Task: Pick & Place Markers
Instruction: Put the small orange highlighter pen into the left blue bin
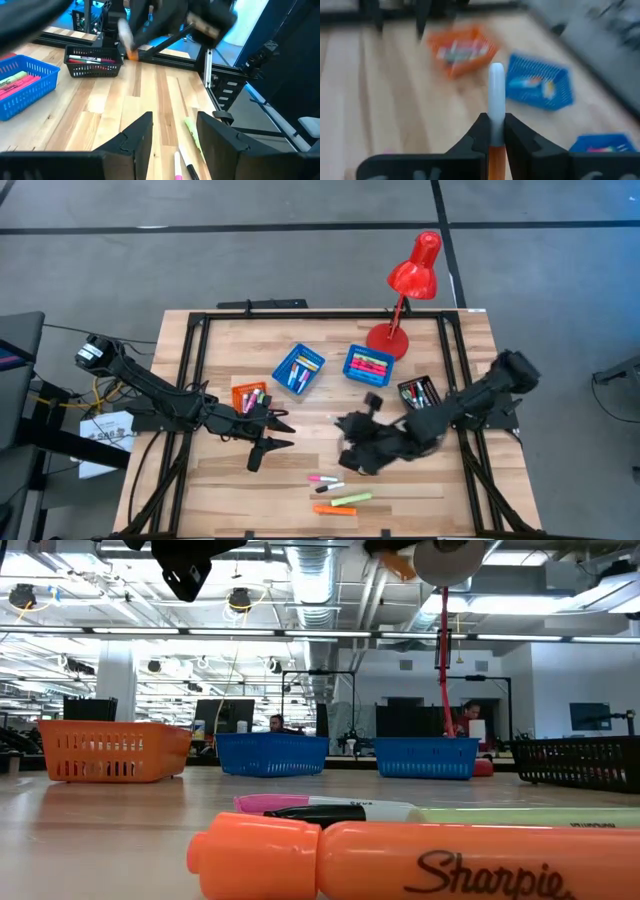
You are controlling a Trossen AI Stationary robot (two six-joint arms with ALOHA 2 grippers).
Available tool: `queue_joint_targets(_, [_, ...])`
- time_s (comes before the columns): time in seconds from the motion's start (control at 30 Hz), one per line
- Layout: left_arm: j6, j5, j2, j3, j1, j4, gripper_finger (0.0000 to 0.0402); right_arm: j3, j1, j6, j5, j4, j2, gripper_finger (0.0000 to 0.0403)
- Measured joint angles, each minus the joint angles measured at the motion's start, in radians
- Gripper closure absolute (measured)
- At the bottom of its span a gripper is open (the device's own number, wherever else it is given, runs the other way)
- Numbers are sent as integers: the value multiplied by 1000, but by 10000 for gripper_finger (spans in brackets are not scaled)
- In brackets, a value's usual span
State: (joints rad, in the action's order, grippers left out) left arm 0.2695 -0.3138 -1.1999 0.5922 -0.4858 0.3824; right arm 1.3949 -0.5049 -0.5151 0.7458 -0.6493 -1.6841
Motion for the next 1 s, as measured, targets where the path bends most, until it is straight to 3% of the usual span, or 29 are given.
queue_joint_targets(0.1, [-1, 0, 0, 0, 0, 0, 252, -131, -52, 12, 132, 157, 57, 369])
queue_joint_targets(0.23, [-3, 0, 0, 0, 3, 0, 252, -334, -69, 124, 159, 586, 82, 349])
queue_joint_targets(0.33, [-6, -5, 0, 0, 6, 2, 252, -448, -31, 288, 73, 935, 56, 351])
queue_joint_targets(0.43, [-33, -35, 0, 0, 11, 13, 252, -490, 26, 376, -102, 1174, 33, 362])
queue_joint_targets(0.5, [-36, -55, 0, 0, 13, 22, 252, -489, 66, 382, -188, 1249, 10, 367])
queue_joint_targets(0.7, [-55, -60, 0, 0, 13, 33, 252, -485, 150, 384, -251, 1452, -39, 357])
queue_joint_targets(0.87, [-55, -60, 0, 0, 13, 32, 252, -482, 181, 384, -397, 1614, -70, 353])
queue_joint_targets(1.0, [-56, -60, 0, 0, 13, 42, 252, -454, 187, 393, -422, 1664, -108, 360])
